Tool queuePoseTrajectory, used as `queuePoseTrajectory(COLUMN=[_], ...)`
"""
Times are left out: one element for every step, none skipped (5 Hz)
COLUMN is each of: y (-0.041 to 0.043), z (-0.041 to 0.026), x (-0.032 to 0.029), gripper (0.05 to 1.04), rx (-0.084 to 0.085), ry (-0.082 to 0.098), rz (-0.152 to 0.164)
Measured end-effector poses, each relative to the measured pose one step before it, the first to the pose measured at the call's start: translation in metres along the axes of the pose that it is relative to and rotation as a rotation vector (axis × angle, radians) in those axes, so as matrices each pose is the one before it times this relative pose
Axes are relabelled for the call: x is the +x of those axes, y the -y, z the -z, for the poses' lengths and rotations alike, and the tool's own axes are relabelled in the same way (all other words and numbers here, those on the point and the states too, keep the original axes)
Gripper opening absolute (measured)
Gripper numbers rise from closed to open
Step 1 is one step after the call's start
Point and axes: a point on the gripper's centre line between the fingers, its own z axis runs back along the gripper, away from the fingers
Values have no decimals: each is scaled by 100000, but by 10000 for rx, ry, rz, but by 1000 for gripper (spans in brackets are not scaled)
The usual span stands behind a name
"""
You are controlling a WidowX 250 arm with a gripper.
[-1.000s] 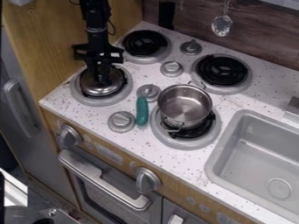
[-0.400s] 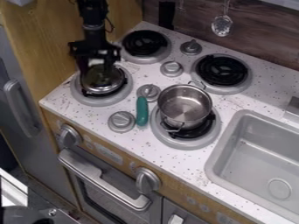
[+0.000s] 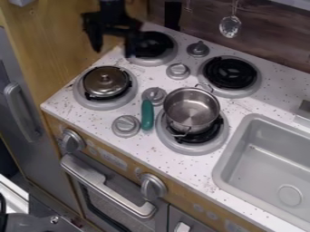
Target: Removed the pot lid and put it on the bottom left burner
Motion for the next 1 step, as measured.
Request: queuePoseTrajectory(y=[2615], z=[806], x=[-2578], gripper=[1001], rx=[-243], ry=[-543], rz=[903])
